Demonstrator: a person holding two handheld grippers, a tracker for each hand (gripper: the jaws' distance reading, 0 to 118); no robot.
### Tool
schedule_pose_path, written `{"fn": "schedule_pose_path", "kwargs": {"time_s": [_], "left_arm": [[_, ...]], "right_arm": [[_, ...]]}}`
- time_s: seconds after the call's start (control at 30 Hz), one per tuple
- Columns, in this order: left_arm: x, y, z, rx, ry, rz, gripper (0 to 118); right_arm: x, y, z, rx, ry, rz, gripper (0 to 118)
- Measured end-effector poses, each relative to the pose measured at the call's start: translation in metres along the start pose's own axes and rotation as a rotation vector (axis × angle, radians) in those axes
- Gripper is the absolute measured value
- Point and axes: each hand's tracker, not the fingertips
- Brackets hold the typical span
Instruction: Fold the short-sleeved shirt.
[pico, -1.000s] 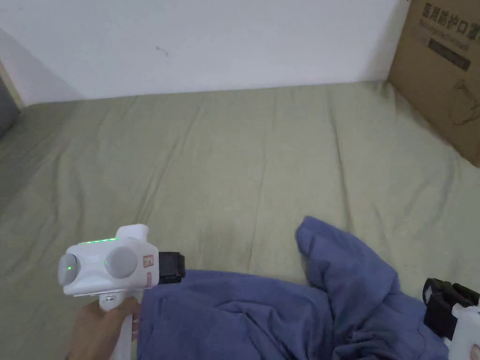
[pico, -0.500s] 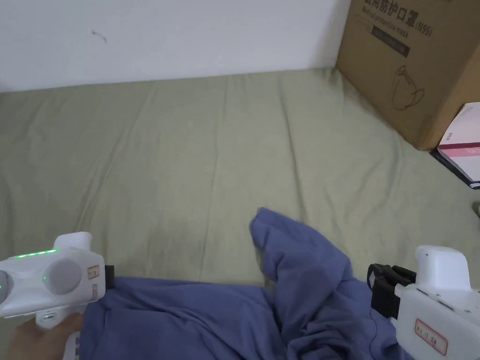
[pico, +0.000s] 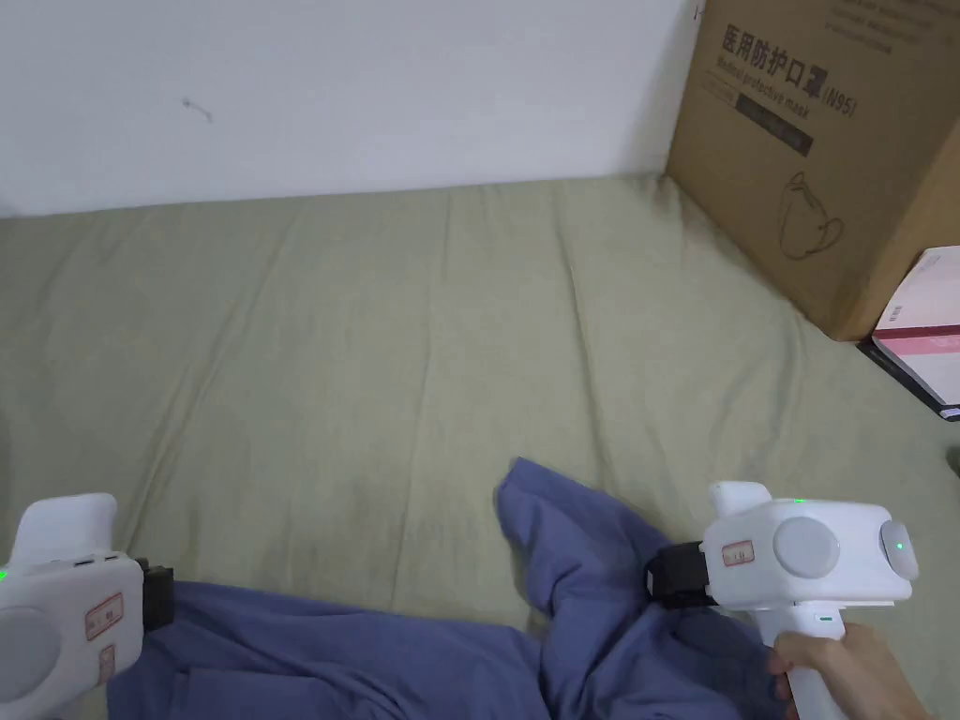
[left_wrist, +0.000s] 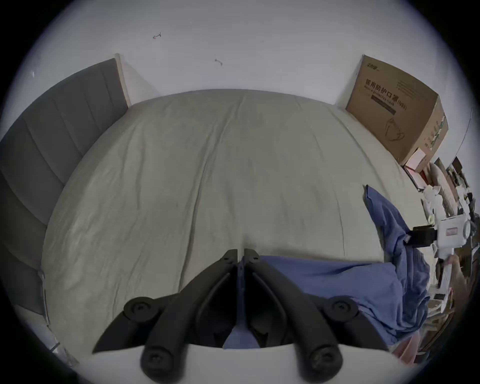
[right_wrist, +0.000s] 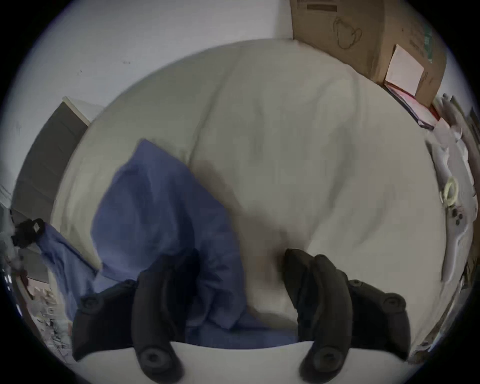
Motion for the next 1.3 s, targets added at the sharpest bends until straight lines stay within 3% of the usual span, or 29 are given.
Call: {"fn": "schedule_pose_path", "kwargs": {"time_s": [0.07,0.1,0.13,0.43,0.53,0.7,1.0,1.07,1.3], "left_arm": [[-0.002,0.001,-0.001,-0.001,0.005,-0.006,2],[-0.002,0.001,0.0,0.001,0.003,-0.006,2],[-0.002,0.002,0.001,-0.001,0.004,-0.008,2],[-0.01,0.008,0.033,0.033,0.053,-0.028,2],[-0.012,0.016,0.056,0.082,0.091,-0.045,2],[-0.019,0.042,0.107,0.199,0.104,-0.025,2],[-0.007,0.125,0.209,0.454,0.134,-0.039,2],[-0.006,0.15,0.227,0.502,0.134,-0.02,2],[-0.005,0.236,0.266,0.604,0.156,-0.019,2]], "right_arm": [[-0.008,0.001,0.011,0.018,0.008,0.017,57],[-0.009,0.001,0.016,0.041,-0.008,0.055,36],[-0.01,0.002,0.021,0.057,-0.039,0.069,6],[-0.001,0.011,0.058,0.121,-0.028,0.03,6],[0.004,0.02,0.091,0.208,0.008,-0.009,6],[-0.018,0.032,0.175,0.347,-0.001,0.007,6],[-0.038,0.089,0.309,0.607,0.052,-0.039,6],[-0.046,0.106,0.335,0.653,0.036,-0.019,6],[-0.067,0.179,0.404,0.788,0.043,-0.057,6]]}}
